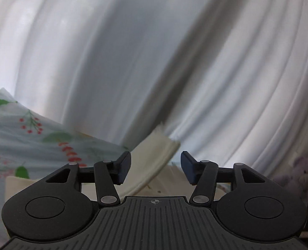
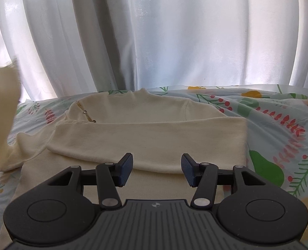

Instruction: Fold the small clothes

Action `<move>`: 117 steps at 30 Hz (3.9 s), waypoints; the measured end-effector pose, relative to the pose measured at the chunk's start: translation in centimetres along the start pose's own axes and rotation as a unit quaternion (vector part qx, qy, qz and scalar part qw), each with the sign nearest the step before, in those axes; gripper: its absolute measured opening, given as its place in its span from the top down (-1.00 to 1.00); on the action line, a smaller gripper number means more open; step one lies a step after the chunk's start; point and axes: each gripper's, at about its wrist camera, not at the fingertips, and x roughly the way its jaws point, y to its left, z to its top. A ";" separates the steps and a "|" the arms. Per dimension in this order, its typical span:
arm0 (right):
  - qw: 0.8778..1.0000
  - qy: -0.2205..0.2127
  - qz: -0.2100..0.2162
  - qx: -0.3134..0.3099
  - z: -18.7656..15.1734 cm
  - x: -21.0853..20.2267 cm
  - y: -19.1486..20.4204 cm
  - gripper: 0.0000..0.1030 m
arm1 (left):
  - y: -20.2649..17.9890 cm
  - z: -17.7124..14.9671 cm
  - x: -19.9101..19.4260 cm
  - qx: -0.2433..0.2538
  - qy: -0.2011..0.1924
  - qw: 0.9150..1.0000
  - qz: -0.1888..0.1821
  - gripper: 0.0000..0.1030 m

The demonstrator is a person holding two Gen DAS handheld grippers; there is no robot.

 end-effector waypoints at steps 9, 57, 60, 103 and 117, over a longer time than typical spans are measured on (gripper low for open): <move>0.996 0.036 0.081 0.012 1.7 3.1 1.8 0.02 | 2.1 -7.0 1.6 -0.080 0.132 0.985 0.082 -0.11; 0.987 0.061 0.067 0.132 3.6 10.2 -4.2 0.93 | 7.3 -4.6 3.5 -0.147 0.107 0.974 0.138 -0.06; 0.996 0.006 0.040 0.075 4.7 8.1 -2.5 0.93 | 7.3 -4.2 3.5 -0.144 0.100 0.975 0.133 -0.06; 0.920 0.047 0.082 0.380 -3.5 4.7 -9.4 0.43 | -0.8 -7.5 7.8 -0.101 0.202 0.974 0.025 -0.16; 0.951 -0.002 0.014 0.308 -1.5 6.4 -10.1 0.80 | -1.6 -9.6 8.0 -0.008 0.212 0.976 0.047 0.05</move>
